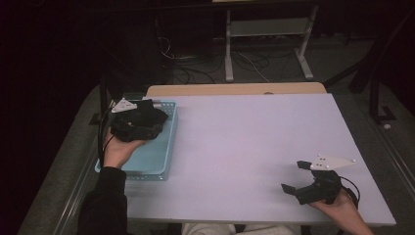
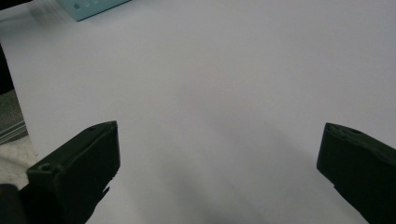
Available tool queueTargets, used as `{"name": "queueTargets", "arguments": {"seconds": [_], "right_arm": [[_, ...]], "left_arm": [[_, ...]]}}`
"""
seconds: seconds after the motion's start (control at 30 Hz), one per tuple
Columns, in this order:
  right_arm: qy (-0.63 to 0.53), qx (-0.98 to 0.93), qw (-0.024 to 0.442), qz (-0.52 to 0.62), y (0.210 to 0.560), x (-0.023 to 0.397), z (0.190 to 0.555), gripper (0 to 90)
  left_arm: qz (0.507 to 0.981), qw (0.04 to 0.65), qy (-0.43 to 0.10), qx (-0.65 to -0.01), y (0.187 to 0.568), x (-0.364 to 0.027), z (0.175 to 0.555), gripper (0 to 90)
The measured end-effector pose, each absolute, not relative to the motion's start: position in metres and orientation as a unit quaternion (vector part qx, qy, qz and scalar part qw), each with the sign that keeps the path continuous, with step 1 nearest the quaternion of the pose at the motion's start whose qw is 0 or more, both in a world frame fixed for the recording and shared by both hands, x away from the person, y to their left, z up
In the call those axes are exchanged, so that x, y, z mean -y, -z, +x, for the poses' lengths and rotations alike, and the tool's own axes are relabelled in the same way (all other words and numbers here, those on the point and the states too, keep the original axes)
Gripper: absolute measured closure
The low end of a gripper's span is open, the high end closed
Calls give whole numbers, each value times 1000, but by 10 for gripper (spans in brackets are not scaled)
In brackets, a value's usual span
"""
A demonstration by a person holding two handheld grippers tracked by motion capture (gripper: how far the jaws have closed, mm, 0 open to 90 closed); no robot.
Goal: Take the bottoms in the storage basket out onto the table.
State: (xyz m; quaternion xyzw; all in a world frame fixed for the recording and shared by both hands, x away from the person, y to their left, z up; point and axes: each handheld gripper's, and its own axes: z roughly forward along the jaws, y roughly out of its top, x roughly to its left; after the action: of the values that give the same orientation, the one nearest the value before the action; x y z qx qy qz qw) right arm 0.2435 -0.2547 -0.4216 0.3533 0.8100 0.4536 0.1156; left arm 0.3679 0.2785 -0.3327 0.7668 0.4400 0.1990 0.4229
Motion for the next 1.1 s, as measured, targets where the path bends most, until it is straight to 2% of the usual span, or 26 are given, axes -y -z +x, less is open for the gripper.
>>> {"name": "queueTargets", "arguments": {"seconds": [1.1], "right_arm": [[-445,-817,115,349,423,253,243,0]], "left_arm": [[750,387,-229,-485,362,-311,402,0]]}}
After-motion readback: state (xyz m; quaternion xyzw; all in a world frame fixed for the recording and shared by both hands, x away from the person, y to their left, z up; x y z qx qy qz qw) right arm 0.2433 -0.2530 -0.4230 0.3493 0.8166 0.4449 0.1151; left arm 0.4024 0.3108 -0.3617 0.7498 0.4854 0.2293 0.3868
